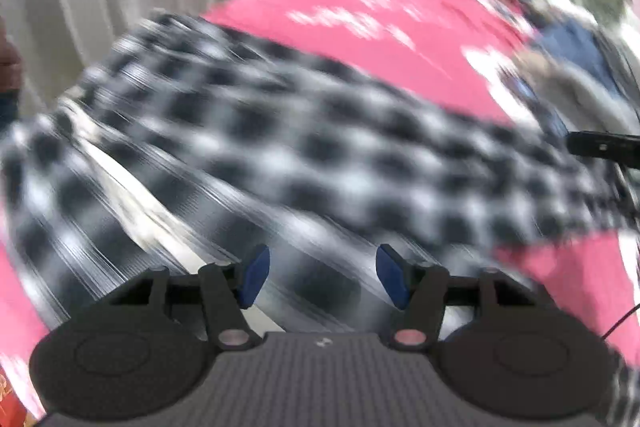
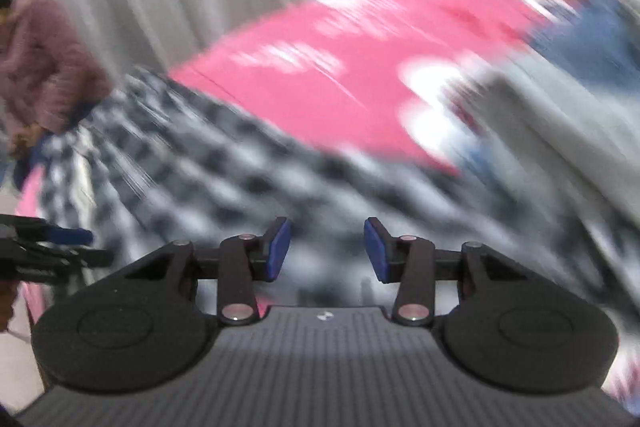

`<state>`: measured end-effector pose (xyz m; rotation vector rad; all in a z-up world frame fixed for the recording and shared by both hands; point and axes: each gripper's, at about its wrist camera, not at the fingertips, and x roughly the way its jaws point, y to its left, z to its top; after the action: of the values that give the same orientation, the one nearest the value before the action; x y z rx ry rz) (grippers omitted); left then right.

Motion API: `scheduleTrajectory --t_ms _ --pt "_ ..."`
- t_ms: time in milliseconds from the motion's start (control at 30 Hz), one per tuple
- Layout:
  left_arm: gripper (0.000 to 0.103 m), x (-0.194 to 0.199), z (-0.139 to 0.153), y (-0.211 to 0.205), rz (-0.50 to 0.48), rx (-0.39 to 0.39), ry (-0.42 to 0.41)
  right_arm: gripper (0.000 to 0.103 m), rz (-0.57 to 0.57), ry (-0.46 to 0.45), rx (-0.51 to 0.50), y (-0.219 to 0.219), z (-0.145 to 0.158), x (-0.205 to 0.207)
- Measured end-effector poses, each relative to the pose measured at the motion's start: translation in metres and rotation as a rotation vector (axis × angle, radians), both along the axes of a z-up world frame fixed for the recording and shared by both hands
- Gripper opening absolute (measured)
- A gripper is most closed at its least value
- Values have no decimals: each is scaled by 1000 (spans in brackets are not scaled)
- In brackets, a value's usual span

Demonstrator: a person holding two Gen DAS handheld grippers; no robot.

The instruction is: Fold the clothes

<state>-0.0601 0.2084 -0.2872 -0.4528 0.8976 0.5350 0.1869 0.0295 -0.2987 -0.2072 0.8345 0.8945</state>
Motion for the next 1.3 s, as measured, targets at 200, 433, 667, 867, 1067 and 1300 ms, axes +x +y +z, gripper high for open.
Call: scheduleTrajectory --t_ms 200,433,667,867,1067,1300 --pt "60 0 4 97 43 63 -21 39 272 -165 -29 156 5 -14" --pt "52 26 0 181 20 95 -55 37 427 -232 -101 263 -13 -26" --pt "44 62 -11 238 -10 162 -97 16 511 -205 -179 316 -41 -15" --pt "39 76 -26 257 -7 164 -95 2 475 -249 -188 318 -32 -12" --pt "41 82 -35 259 -17 176 -81 2 407 -403 -207 323 -20 -2" --pt "43 88 -44 276 21 95 -95 2 404 -427 -235 330 -42 8"
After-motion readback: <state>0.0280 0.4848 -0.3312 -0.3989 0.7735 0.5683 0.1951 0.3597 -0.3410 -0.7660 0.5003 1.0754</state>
